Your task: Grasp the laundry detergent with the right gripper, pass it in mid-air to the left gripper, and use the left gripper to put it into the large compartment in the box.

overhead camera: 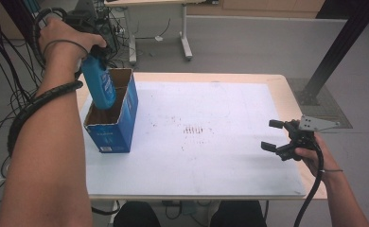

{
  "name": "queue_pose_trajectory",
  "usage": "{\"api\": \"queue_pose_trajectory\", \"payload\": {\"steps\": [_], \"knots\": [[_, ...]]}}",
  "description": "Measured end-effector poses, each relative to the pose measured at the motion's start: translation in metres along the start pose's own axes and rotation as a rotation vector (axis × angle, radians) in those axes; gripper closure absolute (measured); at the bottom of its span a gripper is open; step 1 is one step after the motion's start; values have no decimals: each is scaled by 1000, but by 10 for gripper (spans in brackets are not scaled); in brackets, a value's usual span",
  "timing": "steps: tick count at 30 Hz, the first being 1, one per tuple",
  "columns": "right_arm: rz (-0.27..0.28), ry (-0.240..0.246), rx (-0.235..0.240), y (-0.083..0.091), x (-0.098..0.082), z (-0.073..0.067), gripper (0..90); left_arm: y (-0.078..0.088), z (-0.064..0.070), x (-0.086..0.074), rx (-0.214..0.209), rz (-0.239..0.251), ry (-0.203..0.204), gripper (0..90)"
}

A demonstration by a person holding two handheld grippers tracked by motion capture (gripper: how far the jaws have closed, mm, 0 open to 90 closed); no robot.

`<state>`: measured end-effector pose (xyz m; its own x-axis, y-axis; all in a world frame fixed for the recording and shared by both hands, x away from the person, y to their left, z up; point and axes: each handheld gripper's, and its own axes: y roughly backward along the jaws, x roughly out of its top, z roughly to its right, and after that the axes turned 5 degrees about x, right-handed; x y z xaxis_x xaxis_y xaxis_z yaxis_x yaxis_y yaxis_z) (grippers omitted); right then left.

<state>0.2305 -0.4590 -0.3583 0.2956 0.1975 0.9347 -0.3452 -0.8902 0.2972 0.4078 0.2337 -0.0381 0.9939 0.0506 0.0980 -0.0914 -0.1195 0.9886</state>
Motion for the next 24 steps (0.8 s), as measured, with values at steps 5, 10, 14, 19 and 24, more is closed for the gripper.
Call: {"api": "queue_pose_trajectory", "payload": {"steps": [5,10,14,19,24], "knots": [[0,-2,-1,0,0,0,2,-16,2,1,-1,-21,-8,379],[3,-1,0,0,-1,0,2,-32,4,1,-2,-42,-13,379],[-1,-2,-2,-1,-2,0,2,-43,6,2,-3,-57,-18,379],[-2,-7,-5,-1,-2,0,2,-56,9,0,-4,-64,-27,379],[-4,-2,-4,-1,-2,0,2,-65,8,0,-11,-75,-27,379]]}}
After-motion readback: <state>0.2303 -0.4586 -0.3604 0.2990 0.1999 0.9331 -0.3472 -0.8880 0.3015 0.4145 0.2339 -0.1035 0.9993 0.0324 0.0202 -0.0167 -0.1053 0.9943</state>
